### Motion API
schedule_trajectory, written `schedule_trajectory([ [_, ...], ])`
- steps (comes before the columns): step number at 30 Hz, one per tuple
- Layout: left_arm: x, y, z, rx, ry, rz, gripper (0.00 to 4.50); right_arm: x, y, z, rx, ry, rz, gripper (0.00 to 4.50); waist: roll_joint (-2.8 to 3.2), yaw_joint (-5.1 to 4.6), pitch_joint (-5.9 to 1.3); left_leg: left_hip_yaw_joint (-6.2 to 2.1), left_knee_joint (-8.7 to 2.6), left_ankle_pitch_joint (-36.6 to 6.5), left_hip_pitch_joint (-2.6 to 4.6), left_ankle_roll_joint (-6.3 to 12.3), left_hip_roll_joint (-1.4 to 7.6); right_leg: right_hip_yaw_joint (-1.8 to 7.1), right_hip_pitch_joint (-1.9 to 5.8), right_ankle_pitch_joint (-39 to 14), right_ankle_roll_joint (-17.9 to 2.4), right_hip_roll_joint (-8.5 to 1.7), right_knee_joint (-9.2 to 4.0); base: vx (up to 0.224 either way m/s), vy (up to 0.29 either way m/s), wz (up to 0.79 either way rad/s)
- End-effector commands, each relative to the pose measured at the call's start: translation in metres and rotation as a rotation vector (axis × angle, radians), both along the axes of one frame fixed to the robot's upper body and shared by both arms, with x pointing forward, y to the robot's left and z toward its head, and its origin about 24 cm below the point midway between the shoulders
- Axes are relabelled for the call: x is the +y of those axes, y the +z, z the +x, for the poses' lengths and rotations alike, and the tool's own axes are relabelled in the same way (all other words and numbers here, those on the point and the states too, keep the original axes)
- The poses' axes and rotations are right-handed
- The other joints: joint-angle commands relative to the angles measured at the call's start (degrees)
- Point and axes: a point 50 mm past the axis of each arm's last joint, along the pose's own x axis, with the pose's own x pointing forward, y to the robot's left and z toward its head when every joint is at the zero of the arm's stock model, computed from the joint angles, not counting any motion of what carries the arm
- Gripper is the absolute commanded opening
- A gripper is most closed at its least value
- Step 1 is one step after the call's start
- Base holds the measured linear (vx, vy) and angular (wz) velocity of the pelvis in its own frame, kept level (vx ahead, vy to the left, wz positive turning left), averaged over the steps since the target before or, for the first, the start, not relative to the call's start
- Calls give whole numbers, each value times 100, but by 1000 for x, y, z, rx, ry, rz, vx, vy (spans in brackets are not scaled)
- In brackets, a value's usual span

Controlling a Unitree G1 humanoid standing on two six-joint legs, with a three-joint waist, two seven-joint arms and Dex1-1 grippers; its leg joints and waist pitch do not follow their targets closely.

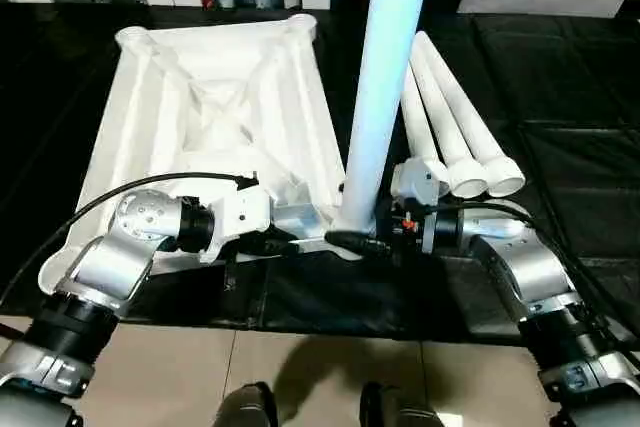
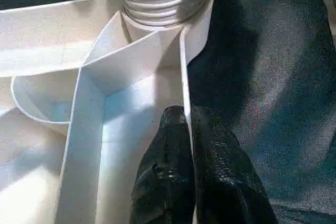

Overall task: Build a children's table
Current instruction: Rotate leg to tighten

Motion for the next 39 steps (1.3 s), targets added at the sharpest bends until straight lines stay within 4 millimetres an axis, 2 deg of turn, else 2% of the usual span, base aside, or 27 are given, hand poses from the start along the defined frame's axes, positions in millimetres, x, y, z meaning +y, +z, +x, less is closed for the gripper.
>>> schedule_trajectory([
  [1,-2,-7,-6,24,-80,59,0,1,1,-2,8,48,-8,351,-30,-14,-540,2,-335,-650,76,584,216,317,383,-618,-1522,-423,-341,0,0,0],
  [4,0,-8,-5,24,-78,61,0,0,-2,-2,23,61,-16,316,-23,-11,-538,7,-335,-700,76,575,214,314,378,-717,-1503,-427,-357,0,0,0],
  [7,1,-8,-5,26,-76,60,0,0,-3,-2,34,61,-12,307,-28,-10,-540,7,-335,-742,77,541,214,317,382,-788,-1499,-430,-362,0,0,0],
  [8,2,-9,-5,31,-70,59,0,1,-5,-2,47,59,-6,281,-32,-9,-538,4,-338,-732,73,538,216,316,382,-776,-1495,-428,-358,0,0,0],
  [13,5,-11,-4,36,-26,45,0,5,-11,-6,82,45,9,269,-48,-11,-542,6,-335,-686,70,546,213,316,384,-738,-1493,-428,-353,0,0,0],
  [16,4,-8,-3,30,43,1,0,12,-14,-8,106,-1,41,264,-30,-22,-513,2,-352,-782,74,507,221,313,361,-908,-1460,-430,-367,0,0,0],
  [19,-3,-2,1,-2,197,-78,0,27,-20,-8,113,-132,69,254,-34,-50,-454,-3,-393,-1089,92,342,231,317,335,-1430,-1357,-437,-427,0,0,0],
  [21,-12,2,3,-29,309,-136,0,40,-21,-5,137,-244,113,241,-38,-87,-400,-12,-427,-1414,98,181,214,309,327,-2094,-1190,-441,-472,0,0,0],
  [22,-15,4,4,-38,348,-154,0,45,-21,-4,145,-285,126,240,-40,-114,-386,-23,-435,-1544,113,61,205,305,315,-2511,-1028,-443,-503,0,0,0],
  [23,-23,6,4,-48,400,-189,0,52,-21,-2,165,-346,160,240,-63,-141,-387,-26,-428,-1664,134,36,180,306,297,-2821,-876,-447,-562,0,0,0],
  [24,-31,8,6,-65,454,-220,0,59,-20,0,179,-398,185,239,-53,-195,-377,-28,-444,-1632,118,2,201,317,285,-2795,-840,-443,-553,0,0,0],
  [25,-39,12,8,-84,511,-257,0,65,-19,3,195,-459,207,238,-60,-206,-384,-28,-434,-1623,118,10,188,309,280,-2817,-808,-434,-566,0,0,0],
  [26,-40,12,8,-85,513,-258,0,66,-19,3,196,-463,208,238,-62,-217,-395,-23,-427,-1603,127,14,191,319,274,-2796,-793,-437,-574,0,0,0],
  [27,-57,18,11,-112,578,-308,0,74,-18,8,218,-556,234,238,-60,-214,-420,-16,-415,-1466,116,60,183,326,278,-2584,-801,-430,-562,0,0,0],
  [29,-67,21,12,-126,608,-325,0,79,-17,10,221,-598,237,238,-67,-222,-465,7,-387,-1158,103,156,181,334,288,-1881,-950,-398,-513,0,0,0],
  [32,-71,22,13,-140,599,-309,0,76,-18,12,178,-638,207,238,-83,-211,-477,37,-369,-938,76,309,155,337,303,-1399,-1041,-380,-489,0,0,0],
  [34,-69,23,14,-150,580,-284,0,68,-19,13,141,-641,184,307,-77,-178,-509,39,-356,-672,56,400,148,335,341,-1009,-1087,-384,-443,0,0,0],
  [35,-68,23,14,-149,576,-279,0,66,-20,13,145,-646,186,309,-53,-175,-510,38,-355,-575,50,449,149,332,351,-781,-1158,-378,-422,0,0,0],
  [37,-62,20,13,-139,555,-247,0,58,-19,14,142,-654,193,316,-40,-181,-509,35,-358,-591,59,492,161,322,355,-657,-1239,-376,-412,0,0,0],
  [39,-57,17,11,-128,540,-229,0,52,-18,14,119,-644,188,342,-42,-188,-498,33,-367,-725,64,475,167,316,366,-787,-1259,-382,-430,0,0,0],
])
